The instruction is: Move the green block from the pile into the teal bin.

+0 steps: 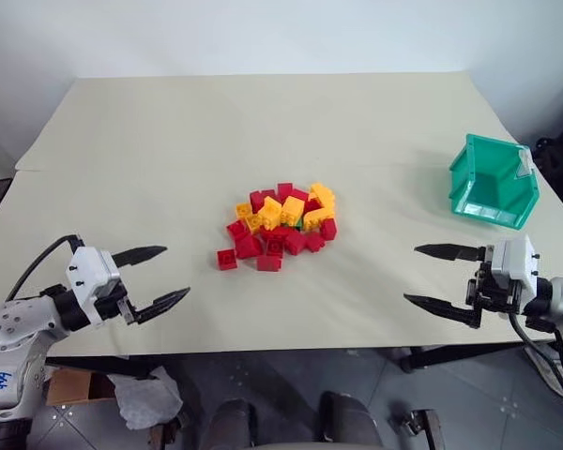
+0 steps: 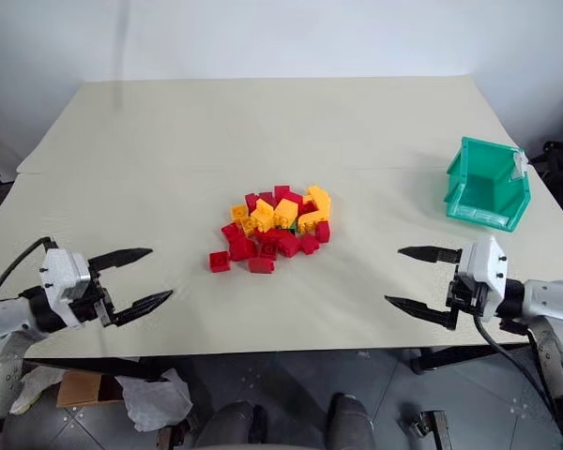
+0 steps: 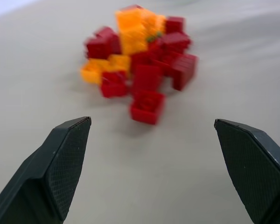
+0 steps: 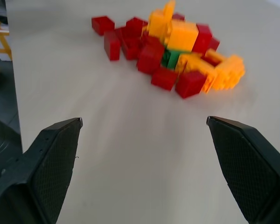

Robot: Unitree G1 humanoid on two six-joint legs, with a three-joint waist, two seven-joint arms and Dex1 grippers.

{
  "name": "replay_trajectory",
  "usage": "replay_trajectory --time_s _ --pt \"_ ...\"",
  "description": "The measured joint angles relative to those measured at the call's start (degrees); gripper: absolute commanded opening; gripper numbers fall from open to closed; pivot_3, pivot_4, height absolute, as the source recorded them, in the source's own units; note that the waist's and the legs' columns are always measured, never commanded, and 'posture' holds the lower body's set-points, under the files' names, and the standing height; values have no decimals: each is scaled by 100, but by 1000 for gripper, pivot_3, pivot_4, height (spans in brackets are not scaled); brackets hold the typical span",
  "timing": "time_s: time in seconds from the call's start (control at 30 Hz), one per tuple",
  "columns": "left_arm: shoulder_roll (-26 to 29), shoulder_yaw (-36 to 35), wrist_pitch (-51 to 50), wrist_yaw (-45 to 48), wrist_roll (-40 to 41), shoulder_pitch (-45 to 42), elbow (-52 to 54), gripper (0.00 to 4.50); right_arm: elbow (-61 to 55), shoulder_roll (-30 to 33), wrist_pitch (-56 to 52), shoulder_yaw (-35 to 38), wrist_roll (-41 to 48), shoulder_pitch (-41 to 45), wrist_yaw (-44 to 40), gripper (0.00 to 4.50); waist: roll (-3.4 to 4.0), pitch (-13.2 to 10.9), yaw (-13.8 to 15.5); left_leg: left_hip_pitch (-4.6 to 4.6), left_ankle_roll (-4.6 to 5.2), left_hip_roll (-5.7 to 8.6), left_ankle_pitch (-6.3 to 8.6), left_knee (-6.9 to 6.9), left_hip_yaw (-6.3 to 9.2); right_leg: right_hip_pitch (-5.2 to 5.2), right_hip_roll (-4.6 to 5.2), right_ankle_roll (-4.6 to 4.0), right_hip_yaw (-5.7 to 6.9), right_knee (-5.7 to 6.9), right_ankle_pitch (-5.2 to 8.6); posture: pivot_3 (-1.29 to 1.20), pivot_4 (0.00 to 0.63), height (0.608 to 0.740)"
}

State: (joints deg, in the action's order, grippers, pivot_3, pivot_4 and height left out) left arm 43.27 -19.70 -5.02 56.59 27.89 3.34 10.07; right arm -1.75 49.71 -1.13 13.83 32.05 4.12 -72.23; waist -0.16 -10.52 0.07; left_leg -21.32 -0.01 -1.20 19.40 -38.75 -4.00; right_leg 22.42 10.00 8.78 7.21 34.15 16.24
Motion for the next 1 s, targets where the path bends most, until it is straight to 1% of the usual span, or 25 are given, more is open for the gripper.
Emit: replay_trajectory --time_s 0.1,0.2,0.23,0.3,0.33,0.4,0.43,0.47,0.57,0.67,0.73,0.87,1.0 --pt "-46 -2 19 1 0 -2 0 4500 3 -125 4 -1 -3 101 8 4475 0 0 -3 1 0 -2 0 -2 0 -2 -1 0 0 1 0 0 150 740" --pt "-197 -12 -129 44 235 -3 22 4500 -41 -318 -150 -65 14 291 94 3862 0 0 -9 1 -2 -2 1 -2 2 0 -1 0 0 3 0 0 150 740" --pt "-220 -7 -197 64 318 -1 26 4500 -68 -392 -265 -193 16 406 144 3574 0 0 -16 1 -3 -4 1 -3 2 0 -3 0 0 4 0 0 150 740" --pt "-234 -12 -239 70 365 4 42 4500 -177 -549 -445 -421 3 603 228 2851 0 0 -15 2 -4 -6 2 -3 3 0 -5 0 -1 6 0 0 150 740" --pt "-255 -12 -238 66 366 -4 46 4500 -197 -617 -506 -510 -8 708 287 2606 0 0 -15 1 -4 -6 2 -5 2 1 -6 0 -1 5 0 0 150 740" --pt "-441 -52 -210 1 369 -19 47 4500 -226 -850 -697 -858 -189 1151 515 1844 1 0 -32 1 -5 -8 2 -9 -2 2 -7 -1 -5 5 -1 0 150 740" --pt "-498 -53 -201 -34 370 -9 47 4500 -241 -923 -769 -1013 -264 1307 582 1542 1 0 -26 1 -7 -10 4 -10 0 3 -9 -1 -4 7 -1 0 150 740" --pt "-539 -54 -203 -75 370 1 44 4500 -242 -1017 -813 -1170 -366 1471 647 1114 1 0 -23 1 -12 -16 7 -12 1 3 -14 -2 -3 9 -1 0 150 740" --pt "-645 -177 -196 -169 373 148 52 4500 -197 -1367 -941 -1623 -667 1924 825 94 1 0 -20 -1 -18 -28 14 -16 1 5 -25 -3 -1 10 -1 0 150 740" --pt "-783 -237 -172 -254 376 364 83 4500 184 -2239 -1222 -2389 -1179 2803 1215 40 2 -1 -122 0 -27 -49 17 -19 -7 14 -46 -20 -1 20 -5 0 150 740" --pt "-854 -269 -156 -302 376 443 117 4500 476 -2693 -1405 -2724 -1396 3198 1446 40 2 -1 -142 0 -33 -52 19 -21 4 18 -46 -24 7 42 -3 0 150 740" --pt "-917 -285 -132 -454 374 456 191 4500 1340 -3182 -1560 -3114 -1929 3884 1774 40 2 -1 -142 -3 -33 -50 21 -28 8 17 -46 -24 9 45 -3 0 150 740" --pt "-1021 -261 -124 -606 373 474 358 4500 2542 -3614 -1388 -3160 -2370 4553 2132 40 3 -1 -184 -2 -36 -53 22 -26 5 24 -46 -28 9 53 -1 0 150 740"
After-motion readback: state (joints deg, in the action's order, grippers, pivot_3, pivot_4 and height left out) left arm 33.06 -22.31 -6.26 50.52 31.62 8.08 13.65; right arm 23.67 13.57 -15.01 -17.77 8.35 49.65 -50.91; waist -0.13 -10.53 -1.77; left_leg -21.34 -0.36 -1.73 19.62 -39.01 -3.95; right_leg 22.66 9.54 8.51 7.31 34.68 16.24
